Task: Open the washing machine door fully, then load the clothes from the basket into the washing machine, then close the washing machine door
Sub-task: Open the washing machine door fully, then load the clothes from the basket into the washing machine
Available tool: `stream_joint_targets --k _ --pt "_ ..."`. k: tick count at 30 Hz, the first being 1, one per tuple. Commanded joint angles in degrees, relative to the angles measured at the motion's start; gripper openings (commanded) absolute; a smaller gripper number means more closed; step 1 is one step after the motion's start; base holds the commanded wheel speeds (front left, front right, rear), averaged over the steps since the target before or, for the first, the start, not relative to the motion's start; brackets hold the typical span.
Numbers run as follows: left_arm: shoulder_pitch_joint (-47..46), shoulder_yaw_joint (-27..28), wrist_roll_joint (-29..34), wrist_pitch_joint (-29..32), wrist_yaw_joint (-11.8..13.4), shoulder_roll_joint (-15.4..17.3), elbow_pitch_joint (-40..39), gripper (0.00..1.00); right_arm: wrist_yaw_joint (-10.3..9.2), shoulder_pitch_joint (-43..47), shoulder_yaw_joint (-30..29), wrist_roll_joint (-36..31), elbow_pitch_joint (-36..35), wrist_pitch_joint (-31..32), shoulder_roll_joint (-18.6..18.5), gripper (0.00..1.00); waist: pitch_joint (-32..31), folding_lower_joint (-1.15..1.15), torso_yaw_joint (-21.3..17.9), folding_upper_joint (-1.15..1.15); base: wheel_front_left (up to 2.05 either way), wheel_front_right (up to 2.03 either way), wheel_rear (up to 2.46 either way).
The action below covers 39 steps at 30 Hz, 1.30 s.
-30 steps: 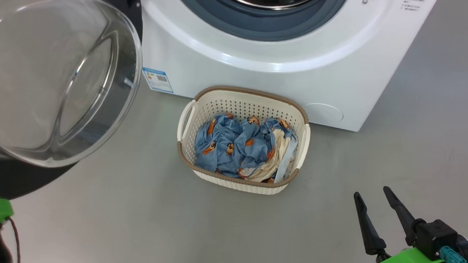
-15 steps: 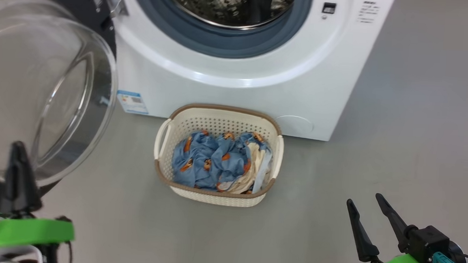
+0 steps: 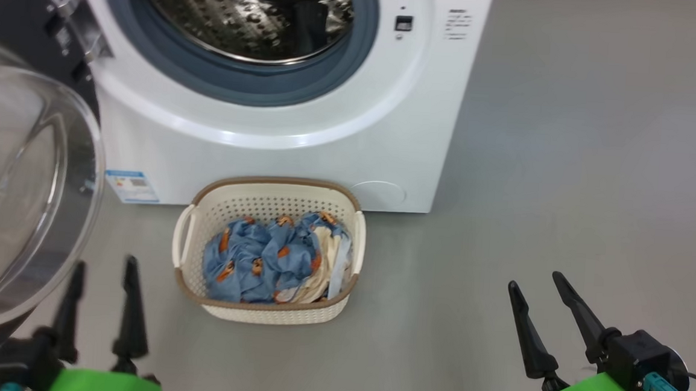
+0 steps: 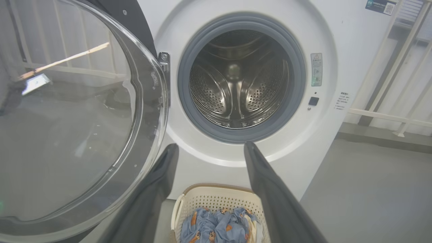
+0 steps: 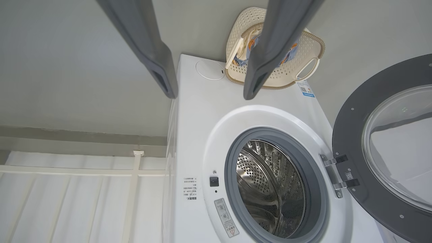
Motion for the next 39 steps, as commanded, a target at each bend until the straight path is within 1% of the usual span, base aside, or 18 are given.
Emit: stream_joint_targets --k 1,3,7,13,16,19,25,39 --pt "0.5 0.9 0.6 -0.3 -0.7 1.2 -0.5 1.0 0.1 0.7 1.1 -0.4 -2.0 -0.7 0.1 1.0 -1.3 0.0 -2.3 0.0 0.0 0.0 0.0" --pt "1.6 0.2 1.7 -0.3 -1.2 2.1 0.4 1.0 0.1 0.9 0.7 -0.7 -2.7 -0.7 0.3 1.0 -1.8 0.0 -3.2 0.0 0.0 0.0 0.0" --pt "3.0 0.3 1.1 -0.3 -1.6 2.1 1.1 1.0 0.1 1.5 0.3 -1.3 -4.3 -0.7 0.6 1.0 -2.7 0.0 -4.3 0.0 0.0 0.0 0.0" --pt "4.5 0.6 1.9 -0.3 -1.9 2.0 1.6 1.0 0.1 2.9 -0.4 -1.5 -5.3 -0.7 0.8 1.0 -3.5 0.0 -4.9 0.0 0.0 0.0 0.0" --pt "4.8 0.5 2.2 -0.3 -1.9 1.9 1.4 1.0 0.1 3.1 -0.6 -1.8 -5.6 -0.7 1.0 1.0 -3.1 0.0 -4.8 0.0 0.0 0.0 0.0" --pt "5.1 0.8 3.2 -0.3 -1.3 1.8 1.6 1.0 0.1 3.1 -1.0 -2.0 -6.0 -0.7 1.4 1.0 -2.8 0.0 -4.6 0.0 0.0 0.0 0.0" --pt "5.3 1.1 3.9 -0.3 -1.3 1.6 1.9 1.0 0.1 3.2 -1.5 -2.3 -6.3 -0.7 2.0 1.0 -2.9 0.0 -4.2 0.0 0.0 0.0 0.0" --pt "4.5 1.6 4.7 -0.3 -2.2 1.4 2.1 1.0 0.1 3.3 -2.1 -2.6 -6.6 -0.7 2.4 1.0 -2.6 0.0 -3.3 0.0 0.0 0.0 0.0"
